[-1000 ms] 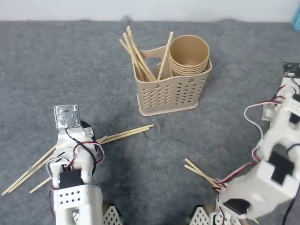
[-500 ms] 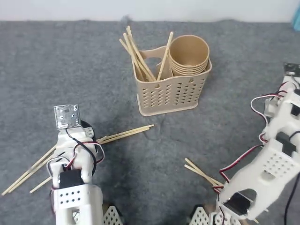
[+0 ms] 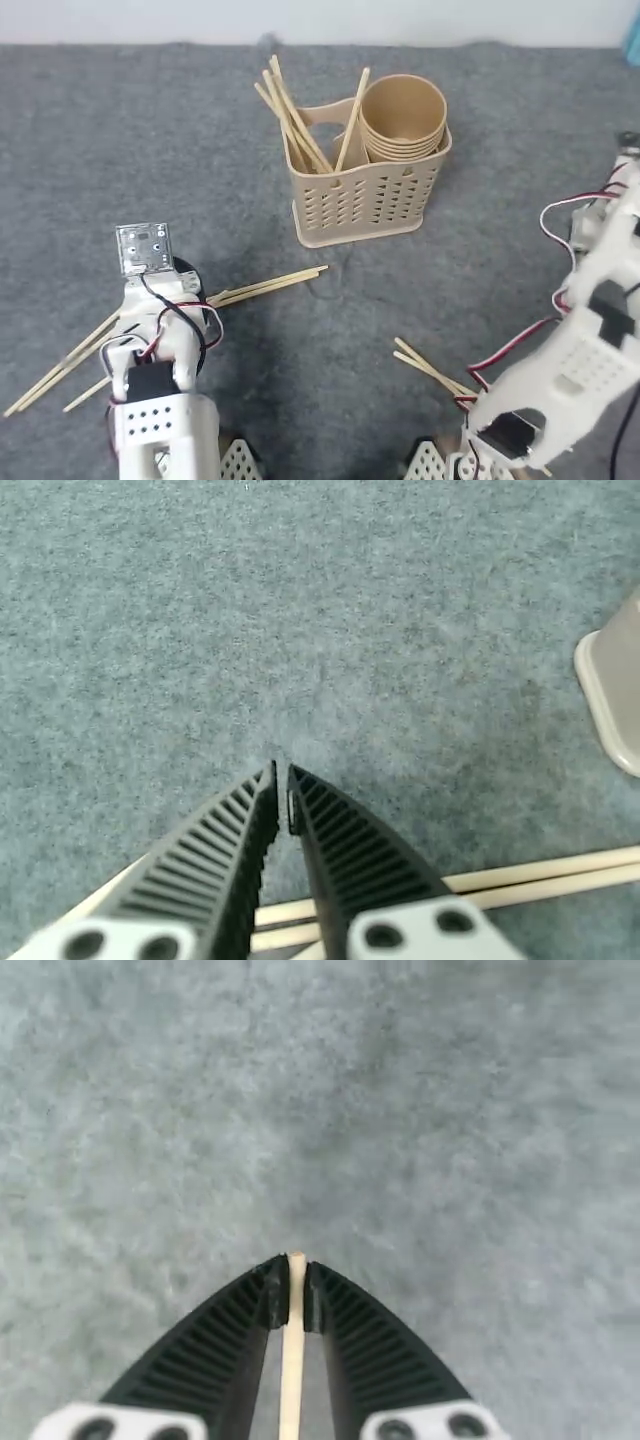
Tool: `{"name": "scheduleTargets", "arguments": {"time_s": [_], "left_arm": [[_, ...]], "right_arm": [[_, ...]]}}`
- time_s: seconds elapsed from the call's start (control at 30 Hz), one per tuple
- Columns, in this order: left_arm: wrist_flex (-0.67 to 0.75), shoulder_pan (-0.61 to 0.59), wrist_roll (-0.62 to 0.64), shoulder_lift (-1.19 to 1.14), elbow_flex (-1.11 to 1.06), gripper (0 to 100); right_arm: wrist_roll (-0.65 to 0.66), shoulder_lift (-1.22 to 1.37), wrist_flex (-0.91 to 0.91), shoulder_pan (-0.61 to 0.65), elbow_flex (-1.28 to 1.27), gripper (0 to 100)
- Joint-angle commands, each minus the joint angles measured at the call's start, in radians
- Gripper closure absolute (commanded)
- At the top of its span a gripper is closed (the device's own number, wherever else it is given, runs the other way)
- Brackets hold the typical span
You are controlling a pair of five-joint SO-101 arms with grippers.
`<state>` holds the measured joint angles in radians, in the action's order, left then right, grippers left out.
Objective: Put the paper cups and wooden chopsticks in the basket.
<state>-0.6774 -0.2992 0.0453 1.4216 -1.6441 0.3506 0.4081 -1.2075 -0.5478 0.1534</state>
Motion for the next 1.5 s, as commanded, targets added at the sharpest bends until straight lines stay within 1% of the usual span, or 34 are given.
{"name": "scheduleTargets", "arguments": {"time_s": [0.0,0.23,0.37,0.53,0.7,0.83,0.97,1.13,1.2,1.33,1.47], "left_arm": [[0.026,0.003,-0.009,0.014,0.01,99],[0.026,0.003,-0.009,0.014,0.01,99],[0.026,-0.002,-0.009,0.014,0.01,99],[0.025,-0.002,-0.009,0.014,0.01,99],[0.025,-0.002,-0.009,0.014,0.01,99],[0.025,-0.002,-0.009,0.014,0.007,99],[0.025,-0.002,-0.009,0.014,0.007,99],[0.025,-0.002,-0.011,0.014,0.007,99],[0.025,-0.002,-0.011,0.014,0.007,99],[0.025,-0.002,-0.011,0.014,0.007,99],[0.025,0.0,-0.011,0.014,0.007,99]], "right_arm": [[-0.046,-0.191,-0.079,-0.035,0.025,99.1],[-0.117,-0.415,-0.272,-0.051,0.018,99.1],[-0.147,-0.532,-0.398,-0.039,-0.014,99.1],[-0.169,-0.714,-0.414,0.002,-0.176,99.1],[-0.183,-0.974,-0.338,0.041,-0.344,99.1],[-0.184,-1.122,-0.239,0.077,-0.405,99.1],[-0.238,-1.178,-0.124,0.097,-0.405,99.1],[-0.247,-1.211,0.031,0.116,-0.399,99.1],[-0.279,-1.227,0.085,0.139,-0.388,99.1],[-0.388,-1.282,0.125,0.183,-0.344,99.1],[-0.446,-1.349,0.128,0.289,-0.284,99.1]]}}
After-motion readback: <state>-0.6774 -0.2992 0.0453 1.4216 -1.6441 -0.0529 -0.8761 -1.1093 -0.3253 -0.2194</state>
